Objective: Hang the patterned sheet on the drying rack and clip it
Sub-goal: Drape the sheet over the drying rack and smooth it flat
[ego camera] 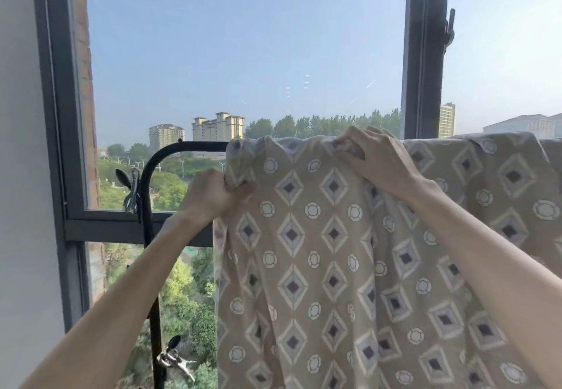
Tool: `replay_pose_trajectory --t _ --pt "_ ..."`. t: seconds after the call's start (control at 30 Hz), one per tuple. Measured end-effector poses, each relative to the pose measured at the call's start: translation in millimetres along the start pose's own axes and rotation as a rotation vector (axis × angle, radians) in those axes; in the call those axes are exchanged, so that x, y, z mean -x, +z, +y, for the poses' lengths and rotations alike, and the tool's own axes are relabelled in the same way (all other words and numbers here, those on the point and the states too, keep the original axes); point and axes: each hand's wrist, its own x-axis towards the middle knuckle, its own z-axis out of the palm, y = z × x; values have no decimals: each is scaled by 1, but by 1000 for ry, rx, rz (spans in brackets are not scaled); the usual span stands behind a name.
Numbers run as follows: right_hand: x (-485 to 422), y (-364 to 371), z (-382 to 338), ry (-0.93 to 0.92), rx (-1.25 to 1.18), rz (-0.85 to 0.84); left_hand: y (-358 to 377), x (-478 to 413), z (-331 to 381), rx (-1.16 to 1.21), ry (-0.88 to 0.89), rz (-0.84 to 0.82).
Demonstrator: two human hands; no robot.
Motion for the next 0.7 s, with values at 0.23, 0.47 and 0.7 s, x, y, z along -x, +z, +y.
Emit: replay_pose_trajectory --t 0.23,0.47,0.7 --pt "1 -3 -10 68 -90 26 -12 12 -12 443 -196 -4" --pt "-21 -25 -21 176 -67 167 -39 -19 5 234 105 243" --pt "-74 -43 -20 258 -24 148 -44 -82 19 264 76 278"
